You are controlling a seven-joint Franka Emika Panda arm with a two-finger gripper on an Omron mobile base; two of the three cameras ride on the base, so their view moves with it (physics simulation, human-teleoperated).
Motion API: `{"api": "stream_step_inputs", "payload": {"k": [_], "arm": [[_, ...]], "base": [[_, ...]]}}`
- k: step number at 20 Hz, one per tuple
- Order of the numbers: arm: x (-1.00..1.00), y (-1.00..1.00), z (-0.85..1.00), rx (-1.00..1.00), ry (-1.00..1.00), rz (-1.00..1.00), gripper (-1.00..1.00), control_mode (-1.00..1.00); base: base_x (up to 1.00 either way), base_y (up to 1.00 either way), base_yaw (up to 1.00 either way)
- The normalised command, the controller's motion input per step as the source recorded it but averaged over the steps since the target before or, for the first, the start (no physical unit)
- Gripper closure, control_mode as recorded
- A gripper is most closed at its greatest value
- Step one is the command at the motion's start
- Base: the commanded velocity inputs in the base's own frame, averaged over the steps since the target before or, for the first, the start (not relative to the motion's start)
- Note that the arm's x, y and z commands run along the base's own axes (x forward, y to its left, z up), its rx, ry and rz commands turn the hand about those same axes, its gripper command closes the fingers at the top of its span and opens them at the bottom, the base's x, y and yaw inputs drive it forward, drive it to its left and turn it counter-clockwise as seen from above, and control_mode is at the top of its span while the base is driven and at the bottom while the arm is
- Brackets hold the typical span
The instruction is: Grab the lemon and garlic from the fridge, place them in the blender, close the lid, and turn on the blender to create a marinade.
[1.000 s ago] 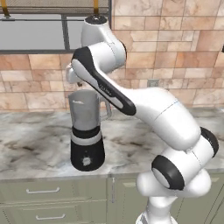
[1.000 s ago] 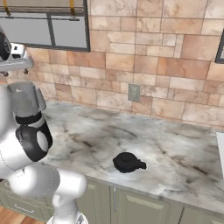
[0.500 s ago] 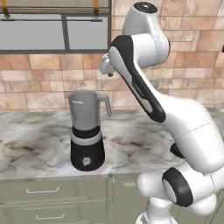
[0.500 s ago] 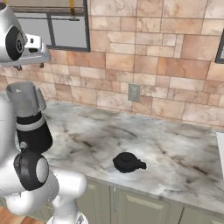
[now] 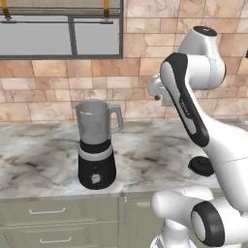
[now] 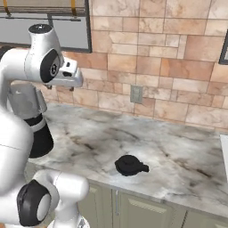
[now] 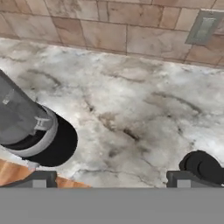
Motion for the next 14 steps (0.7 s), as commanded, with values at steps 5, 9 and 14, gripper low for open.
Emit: {"api": "stream_step_inputs", "payload": {"k": [5,9,14], "arm": [[-0.11,-1.0,-0.99,0.07,0.19,-0.26,-1.0,-1.0],[-0.02,-1.0,-1.0,0.01,0.2,-0.25,-1.0,-1.0],[0.0,-0.97,-0.84,0.0,0.22,-0.17,-1.0,-1.0]], "base": [[0.0,0.0,0.0],[0.0,0.0,0.0],[0.0,0.0,0.0]]}}
